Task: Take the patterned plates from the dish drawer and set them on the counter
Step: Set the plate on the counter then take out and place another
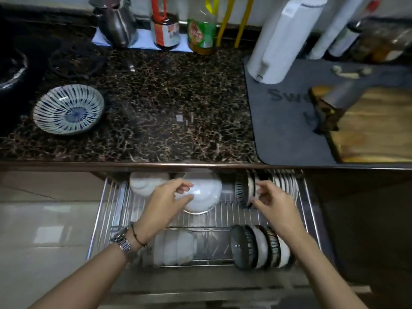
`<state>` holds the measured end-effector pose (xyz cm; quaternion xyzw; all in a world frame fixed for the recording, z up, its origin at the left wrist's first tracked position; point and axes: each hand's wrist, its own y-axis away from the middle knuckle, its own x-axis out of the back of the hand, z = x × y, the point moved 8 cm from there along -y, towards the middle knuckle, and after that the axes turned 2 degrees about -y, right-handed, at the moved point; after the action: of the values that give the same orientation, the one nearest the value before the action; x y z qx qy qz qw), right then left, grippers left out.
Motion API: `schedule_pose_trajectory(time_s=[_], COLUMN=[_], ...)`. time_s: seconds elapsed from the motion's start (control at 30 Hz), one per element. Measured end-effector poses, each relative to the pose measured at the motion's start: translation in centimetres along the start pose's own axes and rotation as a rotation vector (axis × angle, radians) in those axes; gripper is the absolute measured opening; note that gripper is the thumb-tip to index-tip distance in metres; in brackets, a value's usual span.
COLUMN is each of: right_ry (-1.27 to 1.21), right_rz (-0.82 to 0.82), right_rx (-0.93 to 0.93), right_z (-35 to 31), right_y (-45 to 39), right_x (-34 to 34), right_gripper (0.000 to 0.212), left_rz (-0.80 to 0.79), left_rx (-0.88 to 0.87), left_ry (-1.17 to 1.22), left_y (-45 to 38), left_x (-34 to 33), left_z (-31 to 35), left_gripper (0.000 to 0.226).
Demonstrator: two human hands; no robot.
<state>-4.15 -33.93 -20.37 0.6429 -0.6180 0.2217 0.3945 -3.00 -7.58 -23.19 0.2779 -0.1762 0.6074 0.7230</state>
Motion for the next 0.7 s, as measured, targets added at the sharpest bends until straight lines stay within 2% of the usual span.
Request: schedule_pose_trajectory(time_s=[0.2,0.47,0.7], right_ry=[0.028,-0.008,-0.006], right_rz=[-0.06,-0.187,-0.198], right_rx=[0.038,-0.001,-0.02], right_z=[6.7,11.1,14.4], right_y=[-1.0,-4.1,-6.7], right_x=[2.4,0.5,-2.9], right_gripper=[0.035,0.032,0.036], left_rz=[-0.019,-0.039,-0.017], left_rx=[0.183,0.305,0.341], left_ry=[0.029,0.086,0.24], left_y=[-1.4,-3.1,-7.0], left_x=[-11.5,-20.2,-24.9], left_z=[1.7,1.5,-0.5], left_gripper=[0.019,0.016,0.043])
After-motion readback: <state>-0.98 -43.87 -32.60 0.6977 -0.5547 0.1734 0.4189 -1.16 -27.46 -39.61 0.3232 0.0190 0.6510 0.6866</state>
